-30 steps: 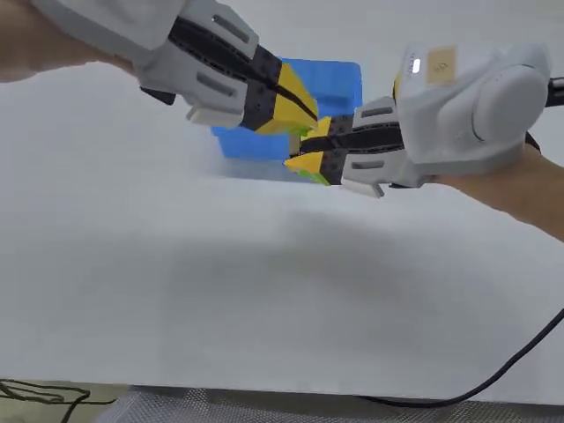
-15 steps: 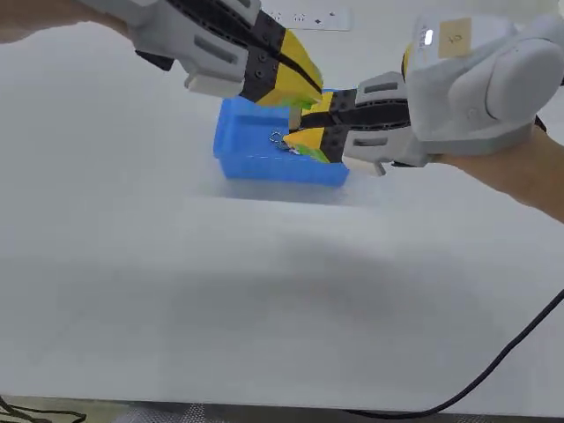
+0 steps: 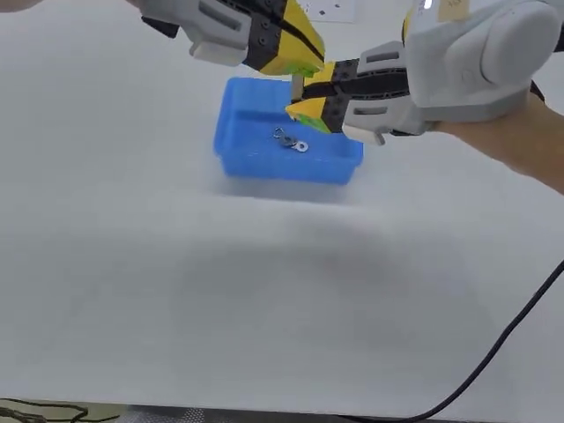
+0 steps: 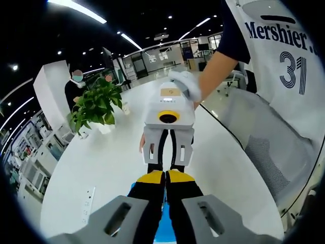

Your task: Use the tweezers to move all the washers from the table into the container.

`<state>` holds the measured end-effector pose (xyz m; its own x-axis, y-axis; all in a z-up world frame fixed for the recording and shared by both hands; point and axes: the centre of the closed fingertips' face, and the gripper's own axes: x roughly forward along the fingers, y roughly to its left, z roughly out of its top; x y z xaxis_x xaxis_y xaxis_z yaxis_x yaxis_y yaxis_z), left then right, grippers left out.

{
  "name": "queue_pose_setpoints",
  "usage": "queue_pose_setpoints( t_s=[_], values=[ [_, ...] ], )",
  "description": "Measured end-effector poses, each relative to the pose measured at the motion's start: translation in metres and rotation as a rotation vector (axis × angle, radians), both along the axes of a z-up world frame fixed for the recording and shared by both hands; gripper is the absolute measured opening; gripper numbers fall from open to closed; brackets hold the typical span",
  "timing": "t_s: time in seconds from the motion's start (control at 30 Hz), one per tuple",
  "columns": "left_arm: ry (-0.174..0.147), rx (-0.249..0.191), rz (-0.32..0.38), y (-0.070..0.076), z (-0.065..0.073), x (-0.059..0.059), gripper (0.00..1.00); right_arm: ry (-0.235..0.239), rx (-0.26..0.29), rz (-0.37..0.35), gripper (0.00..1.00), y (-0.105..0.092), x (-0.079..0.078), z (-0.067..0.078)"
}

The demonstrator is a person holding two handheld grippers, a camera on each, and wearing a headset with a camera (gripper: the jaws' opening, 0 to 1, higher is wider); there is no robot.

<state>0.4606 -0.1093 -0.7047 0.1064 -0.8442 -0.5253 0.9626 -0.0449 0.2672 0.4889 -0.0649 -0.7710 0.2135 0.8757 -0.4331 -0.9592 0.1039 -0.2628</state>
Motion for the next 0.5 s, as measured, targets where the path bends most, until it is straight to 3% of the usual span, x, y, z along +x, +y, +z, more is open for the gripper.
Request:
queue_pose_setpoints(
  t_s=[0.17,0.3,0.5],
  values=[
    [0.02,0.004,0.019,0.002,-0.017,0.016,0.05,0.033,-0.009,-0.006,0.1,0.001,0.011,-0.016],
    [0.054,0.01,0.038,0.004,-0.034,0.026,0.05,0.061,-0.026,-0.008,0.1,0.003,0.021,-0.034],
    [0.091,0.008,0.051,0.003,-0.05,0.034,0.05,0.111,-0.042,-0.017,0.1,0.004,0.025,-0.052]
  ],
)
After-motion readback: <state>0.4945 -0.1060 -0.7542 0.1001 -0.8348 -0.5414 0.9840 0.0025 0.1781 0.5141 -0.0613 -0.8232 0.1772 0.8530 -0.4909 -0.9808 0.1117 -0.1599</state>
